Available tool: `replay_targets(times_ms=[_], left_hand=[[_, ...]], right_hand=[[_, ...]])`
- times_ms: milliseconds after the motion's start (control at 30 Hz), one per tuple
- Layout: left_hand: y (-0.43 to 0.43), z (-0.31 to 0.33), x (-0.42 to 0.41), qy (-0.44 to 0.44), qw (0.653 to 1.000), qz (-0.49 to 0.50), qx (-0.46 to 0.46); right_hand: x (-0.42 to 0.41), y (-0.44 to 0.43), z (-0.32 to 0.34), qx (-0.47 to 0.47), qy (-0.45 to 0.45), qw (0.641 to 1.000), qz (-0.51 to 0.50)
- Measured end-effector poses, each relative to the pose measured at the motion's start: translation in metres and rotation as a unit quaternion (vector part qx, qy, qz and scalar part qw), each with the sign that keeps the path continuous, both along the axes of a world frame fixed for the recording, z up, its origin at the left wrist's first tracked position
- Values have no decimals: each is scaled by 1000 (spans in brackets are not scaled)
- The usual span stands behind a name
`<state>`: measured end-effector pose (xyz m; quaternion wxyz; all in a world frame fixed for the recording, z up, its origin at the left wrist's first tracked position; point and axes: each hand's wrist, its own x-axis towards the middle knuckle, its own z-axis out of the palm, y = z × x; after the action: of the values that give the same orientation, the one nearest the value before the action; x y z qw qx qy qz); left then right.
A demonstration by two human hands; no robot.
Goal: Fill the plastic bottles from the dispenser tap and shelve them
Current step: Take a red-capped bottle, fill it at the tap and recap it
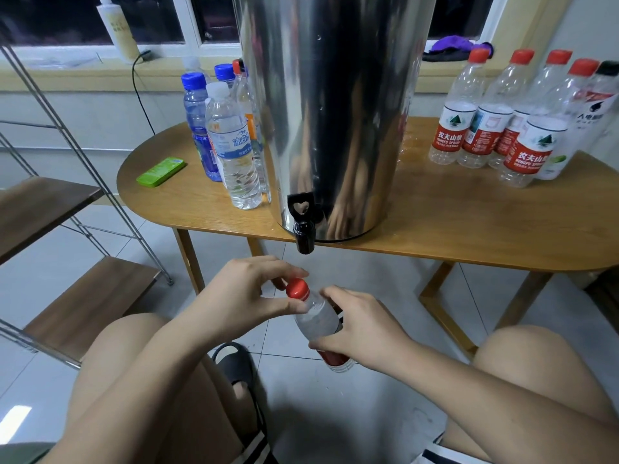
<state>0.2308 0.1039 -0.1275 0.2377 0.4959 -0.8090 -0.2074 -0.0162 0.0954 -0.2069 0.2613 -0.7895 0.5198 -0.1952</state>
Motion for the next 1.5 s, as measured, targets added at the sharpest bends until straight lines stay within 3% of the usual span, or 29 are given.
replay_targets(times_ms=[167, 400, 600, 733, 1100, 1300, 1500], left_hand=[[2, -1, -9, -24, 998, 25, -50], [2, 2, -5, -15, 999, -48, 11], [2, 2, -13, -7, 998, 31, -49], [3, 1, -15, -14, 998, 32, -45], [5, -2, -17, 68, 996, 8, -52], [10, -9, -20, 181, 983, 6, 33], [8, -23, -21, 119, 989, -4, 87]], right_hand=[[2, 0, 4, 1, -2, 1000, 6], [-2, 0, 4, 10, 3, 1000, 6], [0, 1, 9, 0, 2, 1000, 11], [-1, 1, 11, -2, 2, 1000, 5], [-8, 1, 23, -15, -11, 1000, -20], [-13, 5, 33, 6, -95, 995, -39], [-18, 12, 44, 8, -145, 989, -25]])
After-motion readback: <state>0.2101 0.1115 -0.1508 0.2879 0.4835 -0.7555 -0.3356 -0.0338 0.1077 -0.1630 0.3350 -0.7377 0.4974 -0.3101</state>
